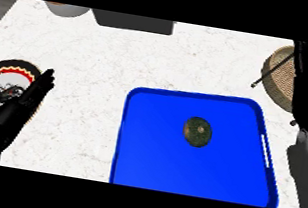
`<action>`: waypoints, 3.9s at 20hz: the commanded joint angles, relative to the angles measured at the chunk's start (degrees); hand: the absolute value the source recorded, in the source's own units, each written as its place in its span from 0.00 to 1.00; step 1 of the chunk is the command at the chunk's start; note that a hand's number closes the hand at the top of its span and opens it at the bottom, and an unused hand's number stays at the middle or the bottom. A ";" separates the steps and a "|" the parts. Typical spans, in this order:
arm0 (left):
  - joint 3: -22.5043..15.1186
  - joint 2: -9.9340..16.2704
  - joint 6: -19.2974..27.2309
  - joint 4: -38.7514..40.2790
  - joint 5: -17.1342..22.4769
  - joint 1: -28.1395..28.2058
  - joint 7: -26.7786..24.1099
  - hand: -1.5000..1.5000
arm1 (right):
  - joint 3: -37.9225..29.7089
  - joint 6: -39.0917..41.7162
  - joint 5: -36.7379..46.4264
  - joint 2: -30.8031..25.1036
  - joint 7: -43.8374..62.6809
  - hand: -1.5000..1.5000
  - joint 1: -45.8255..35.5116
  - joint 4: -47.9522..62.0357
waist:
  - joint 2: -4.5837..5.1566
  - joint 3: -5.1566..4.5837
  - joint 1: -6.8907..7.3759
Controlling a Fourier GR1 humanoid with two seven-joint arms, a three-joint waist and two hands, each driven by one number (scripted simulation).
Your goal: Pick the squash from the tray and place it in the tiered basket
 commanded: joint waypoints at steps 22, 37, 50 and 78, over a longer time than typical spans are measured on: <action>6.68 -0.51 1.32 12.61 4.46 -0.81 9.34 0.50 | 19.41 26.88 19.69 -11.05 2.57 0.00 -0.08 23.79 | -1.00 -0.85 1.50; 10.13 -2.36 -1.88 13.63 2.74 1.53 6.29 0.50 | 18.66 47.80 19.48 -7.12 19.81 0.00 -10.63 24.77 | -1.20 -0.81 0.74; 13.30 -4.22 -4.74 15.54 -0.04 0.93 6.39 0.50 | 13.70 51.73 29.29 -6.03 22.66 0.00 -8.49 27.29 | -1.18 -0.80 0.56; 20.51 -7.11 -10.92 18.98 -5.00 -3.44 7.85 0.50 | 7.28 51.11 45.52 7.65 14.95 0.00 -5.35 31.82 | -1.21 -0.81 0.33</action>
